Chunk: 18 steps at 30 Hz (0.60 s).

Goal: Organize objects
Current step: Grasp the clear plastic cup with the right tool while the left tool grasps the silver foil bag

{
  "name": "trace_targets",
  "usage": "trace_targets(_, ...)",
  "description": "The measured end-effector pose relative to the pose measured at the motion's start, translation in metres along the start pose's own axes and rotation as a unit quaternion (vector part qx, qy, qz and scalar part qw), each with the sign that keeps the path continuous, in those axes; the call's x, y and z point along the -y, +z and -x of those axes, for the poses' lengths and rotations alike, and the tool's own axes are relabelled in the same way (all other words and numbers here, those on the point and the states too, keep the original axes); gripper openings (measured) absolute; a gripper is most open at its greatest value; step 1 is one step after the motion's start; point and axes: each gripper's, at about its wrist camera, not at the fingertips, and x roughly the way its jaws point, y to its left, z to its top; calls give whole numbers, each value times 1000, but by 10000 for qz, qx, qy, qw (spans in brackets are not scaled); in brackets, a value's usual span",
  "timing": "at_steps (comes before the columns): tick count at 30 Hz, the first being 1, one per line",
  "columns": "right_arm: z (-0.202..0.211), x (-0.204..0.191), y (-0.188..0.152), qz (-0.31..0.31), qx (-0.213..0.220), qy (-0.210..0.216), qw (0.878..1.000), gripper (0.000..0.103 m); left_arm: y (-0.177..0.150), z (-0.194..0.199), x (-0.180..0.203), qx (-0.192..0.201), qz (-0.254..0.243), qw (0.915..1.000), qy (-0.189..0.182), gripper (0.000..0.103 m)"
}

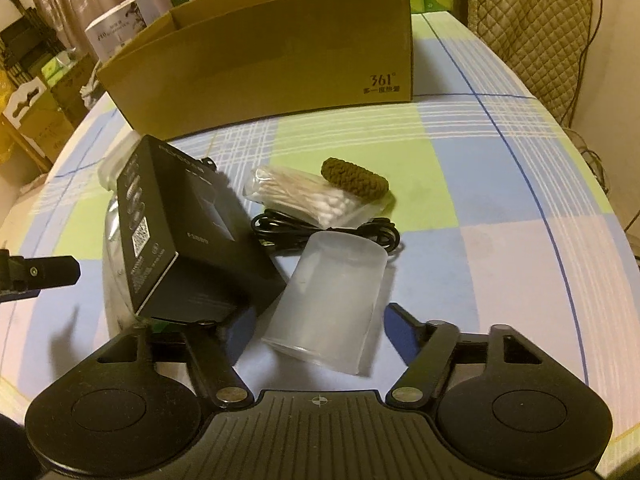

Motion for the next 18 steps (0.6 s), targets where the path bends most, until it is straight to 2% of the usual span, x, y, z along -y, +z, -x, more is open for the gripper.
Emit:
trace_targets(3, -3, 0, -1, 99, -11, -51, 9999, 56, 2, -5, 0, -40, 27, 10000, -10, 93)
trace_targets(6, -1, 3, -2, 149, 22, -120, 9998, 54, 4, -10, 1, -66, 25, 10000, -18, 93)
trace_targets(15, 6, 19, -6, -1, 0, -116, 9999, 54, 13, -28, 7, -159, 58, 9998, -72, 93)
trace_targets(18, 8, 20, -6, -22, 1, -106, 9999, 54, 16, -35, 10, -193, 130, 9995, -190, 93)
